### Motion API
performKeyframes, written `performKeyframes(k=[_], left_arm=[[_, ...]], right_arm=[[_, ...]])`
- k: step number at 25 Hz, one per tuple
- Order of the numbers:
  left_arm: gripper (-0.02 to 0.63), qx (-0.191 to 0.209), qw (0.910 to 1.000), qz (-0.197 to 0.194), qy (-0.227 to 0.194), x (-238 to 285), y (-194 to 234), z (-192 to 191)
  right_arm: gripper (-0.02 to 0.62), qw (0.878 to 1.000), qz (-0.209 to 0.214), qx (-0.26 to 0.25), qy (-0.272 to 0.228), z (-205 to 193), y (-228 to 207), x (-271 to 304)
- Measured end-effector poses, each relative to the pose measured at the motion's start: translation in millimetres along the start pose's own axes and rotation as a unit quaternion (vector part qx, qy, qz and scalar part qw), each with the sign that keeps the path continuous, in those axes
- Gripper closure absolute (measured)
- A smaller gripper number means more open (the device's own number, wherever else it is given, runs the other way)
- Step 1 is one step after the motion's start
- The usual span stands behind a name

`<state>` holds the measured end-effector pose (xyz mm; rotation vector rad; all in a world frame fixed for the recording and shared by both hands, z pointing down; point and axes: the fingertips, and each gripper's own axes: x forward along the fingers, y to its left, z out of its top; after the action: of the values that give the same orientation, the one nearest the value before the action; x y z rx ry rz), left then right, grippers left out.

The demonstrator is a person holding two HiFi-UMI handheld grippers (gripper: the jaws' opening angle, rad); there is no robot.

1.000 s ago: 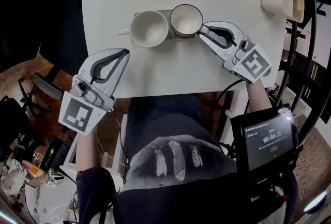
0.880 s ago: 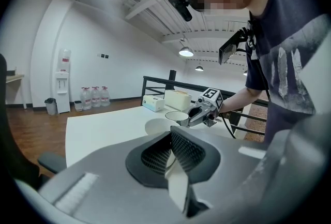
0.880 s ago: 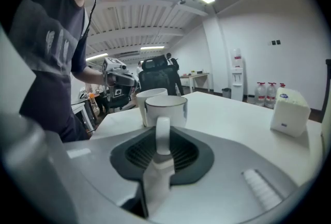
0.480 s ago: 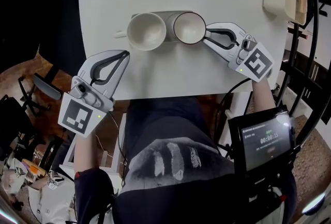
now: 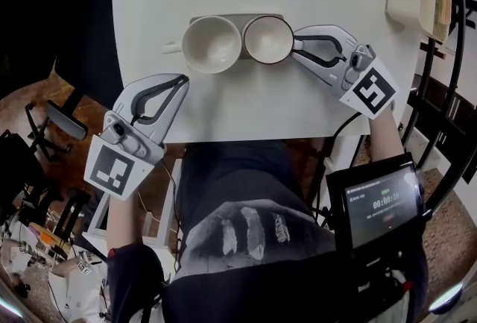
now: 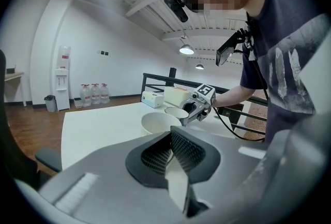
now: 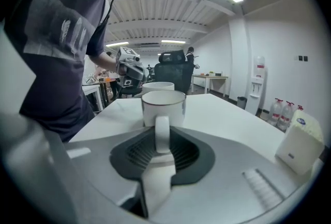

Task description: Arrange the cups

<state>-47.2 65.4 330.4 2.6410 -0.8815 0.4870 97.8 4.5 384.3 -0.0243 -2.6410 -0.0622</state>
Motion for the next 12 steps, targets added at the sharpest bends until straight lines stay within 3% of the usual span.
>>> performKeyframes(k=[7,12], left_arm=[[0.591,-0.005,1.0,0.005,0.003,-5,-3,-1],[0.591,-0.004,1.0,-0.001,-0.009,0,1,1]], right_arm=[[0.494,1.0,0.017,0.014,0.006,1,4,-8],[0.491,0.999,-0.001,0.028,0.018,-2,3,-25]])
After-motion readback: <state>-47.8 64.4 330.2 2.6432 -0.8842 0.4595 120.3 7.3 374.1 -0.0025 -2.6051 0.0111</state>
